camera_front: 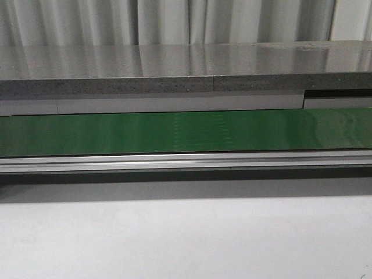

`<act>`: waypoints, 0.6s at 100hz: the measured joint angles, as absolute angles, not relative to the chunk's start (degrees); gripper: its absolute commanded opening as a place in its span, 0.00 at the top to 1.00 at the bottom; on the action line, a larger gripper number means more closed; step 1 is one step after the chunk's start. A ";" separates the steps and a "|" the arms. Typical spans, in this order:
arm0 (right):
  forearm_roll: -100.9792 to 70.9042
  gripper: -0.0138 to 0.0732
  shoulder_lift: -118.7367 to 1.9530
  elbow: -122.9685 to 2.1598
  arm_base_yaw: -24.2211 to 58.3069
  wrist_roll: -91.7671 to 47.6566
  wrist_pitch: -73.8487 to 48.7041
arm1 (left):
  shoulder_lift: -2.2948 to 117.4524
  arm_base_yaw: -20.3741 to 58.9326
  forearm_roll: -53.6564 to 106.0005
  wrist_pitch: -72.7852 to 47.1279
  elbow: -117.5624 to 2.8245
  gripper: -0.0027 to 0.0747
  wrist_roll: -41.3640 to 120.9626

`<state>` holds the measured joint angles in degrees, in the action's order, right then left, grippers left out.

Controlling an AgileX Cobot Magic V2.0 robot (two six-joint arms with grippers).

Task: Move button from left to right
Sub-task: 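Lower the left gripper around the button and close on it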

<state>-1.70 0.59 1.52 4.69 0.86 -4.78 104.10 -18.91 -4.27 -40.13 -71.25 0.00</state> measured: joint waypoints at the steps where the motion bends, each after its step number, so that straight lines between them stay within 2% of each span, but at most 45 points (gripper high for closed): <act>1: -1.70 0.92 0.59 1.52 4.69 0.86 -4.78 | 104.34 -18.91 -4.27 -40.13 -71.25 0.16 0.00; 60: -1.70 0.92 0.59 1.52 4.69 0.86 -4.78 | 111.60 -19.04 -3.73 -37.65 -71.68 0.16 0.00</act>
